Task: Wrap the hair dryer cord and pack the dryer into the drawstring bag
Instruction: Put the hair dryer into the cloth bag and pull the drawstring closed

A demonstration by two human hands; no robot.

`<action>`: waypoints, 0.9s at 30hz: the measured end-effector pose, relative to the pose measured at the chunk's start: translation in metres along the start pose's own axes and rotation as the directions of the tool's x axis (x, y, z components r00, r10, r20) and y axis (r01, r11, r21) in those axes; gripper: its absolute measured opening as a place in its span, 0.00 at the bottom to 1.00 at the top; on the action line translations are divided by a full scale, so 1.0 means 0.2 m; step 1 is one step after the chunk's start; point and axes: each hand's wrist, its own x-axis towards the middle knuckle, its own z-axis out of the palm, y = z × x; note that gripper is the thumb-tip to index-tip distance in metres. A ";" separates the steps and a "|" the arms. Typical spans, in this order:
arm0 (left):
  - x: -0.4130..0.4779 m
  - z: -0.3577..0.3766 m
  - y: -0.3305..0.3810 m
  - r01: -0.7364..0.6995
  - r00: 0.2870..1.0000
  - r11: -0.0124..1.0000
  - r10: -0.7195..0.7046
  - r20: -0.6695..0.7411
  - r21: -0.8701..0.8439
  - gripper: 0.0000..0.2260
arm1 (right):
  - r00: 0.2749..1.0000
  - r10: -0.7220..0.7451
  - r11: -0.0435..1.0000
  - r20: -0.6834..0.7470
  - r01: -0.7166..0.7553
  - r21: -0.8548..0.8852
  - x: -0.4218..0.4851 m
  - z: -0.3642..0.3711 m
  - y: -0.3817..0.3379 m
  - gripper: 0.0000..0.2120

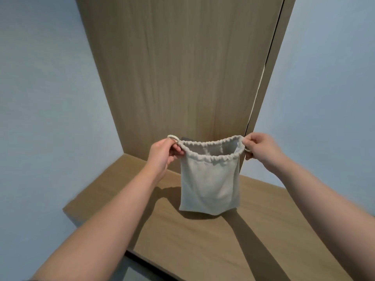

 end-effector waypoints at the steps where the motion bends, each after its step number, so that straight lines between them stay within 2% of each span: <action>1: 0.01 0.00 -0.01 0.015 1.000 1.000 -0.015 -0.001 0.021 0.15 | 1.000 -0.013 0.999 -0.021 0.012 -0.052 0.00 -0.03 0.01 0.13; 4: 0.02 0.01 -0.05 0.061 0.998 0.997 -0.060 -0.016 0.052 0.14 | 0.997 -0.033 0.994 -0.071 0.026 -0.104 -0.01 -0.07 0.06 0.14; 6: 0.02 0.01 -0.07 0.095 0.995 0.995 -0.094 -0.021 0.024 0.14 | 0.995 -0.026 0.998 -0.093 0.020 -0.059 -0.02 -0.10 0.06 0.14; 9: 0.05 -0.02 -0.08 0.164 0.979 0.974 -0.180 -0.095 -0.154 0.14 | 0.969 0.095 0.965 -0.226 -0.034 0.259 0.01 -0.17 0.08 0.12; 11: 0.08 -0.05 -0.09 0.187 0.955 0.942 -0.240 -0.171 -0.280 0.14 | 0.903 0.265 0.870 -0.338 -0.073 0.487 0.04 -0.23 0.11 0.10; 13: 0.09 -0.07 -0.08 0.207 0.931 0.922 -0.289 -0.224 -0.326 0.14 | 0.847 0.363 0.799 -0.388 -0.069 0.597 0.06 -0.27 0.13 0.09; 15: 0.12 -0.09 -0.08 0.223 0.908 0.944 -0.291 -0.301 -0.242 0.13 | 0.864 0.338 0.791 -0.373 -0.046 0.610 0.06 -0.25 0.13 0.10; 18: 0.14 -0.14 -0.06 0.246 0.914 0.958 -0.178 -0.365 0.150 0.12 | 0.958 0.125 0.804 -0.257 0.054 0.592 0.03 -0.21 0.02 0.12; 19: 0.14 -0.15 -0.05 0.234 0.924 0.915 -0.104 -0.367 0.329 0.12 | 0.976 0.050 0.796 -0.213 0.090 0.599 0.02 -0.20 -0.03 0.13; 20: 0.13 -0.16 -0.04 0.203 0.936 0.831 -0.008 -0.352 0.519 0.11 | 0.986 -0.020 0.781 -0.164 0.118 0.613 0.02 -0.19 -0.07 0.13; 22: 0.08 -0.12 -0.03 0.081 0.928 0.614 0.240 -0.284 0.785 0.05 | 0.990 -0.124 0.760 -0.074 0.143 0.634 0.01 -0.17 -0.15 0.13; 23: 0.05 -0.07 -0.03 -0.020 0.898 0.494 0.390 -0.201 0.869 0.05 | 0.987 -0.152 0.758 -0.045 0.146 0.636 0.01 -0.15 -0.17 0.13; 24: 0.01 -0.01 -0.04 -0.171 0.847 0.357 0.530 -0.048 0.918 0.11 | 0.986 -0.166 0.756 -0.024 0.143 0.639 0.01 -0.13 -0.18 0.13; 25: -0.03 0.08 -0.04 -0.341 0.790 0.209 0.592 0.159 0.916 0.16 | 0.985 -0.172 0.751 -0.007 0.136 0.646 0.01 -0.10 -0.19 0.13; 26: -0.06 0.16 -0.06 -0.486 0.757 0.092 0.542 0.366 0.869 0.20 | 0.985 -0.175 0.741 0.007 0.127 0.659 0.01 -0.09 -0.20 0.13; 27: -0.09 0.23 -0.08 -0.560 0.759 0.003 0.402 0.512 0.828 0.23 | 0.984 -0.177 0.731 0.018 0.119 0.672 0.01 -0.08 -0.20 0.13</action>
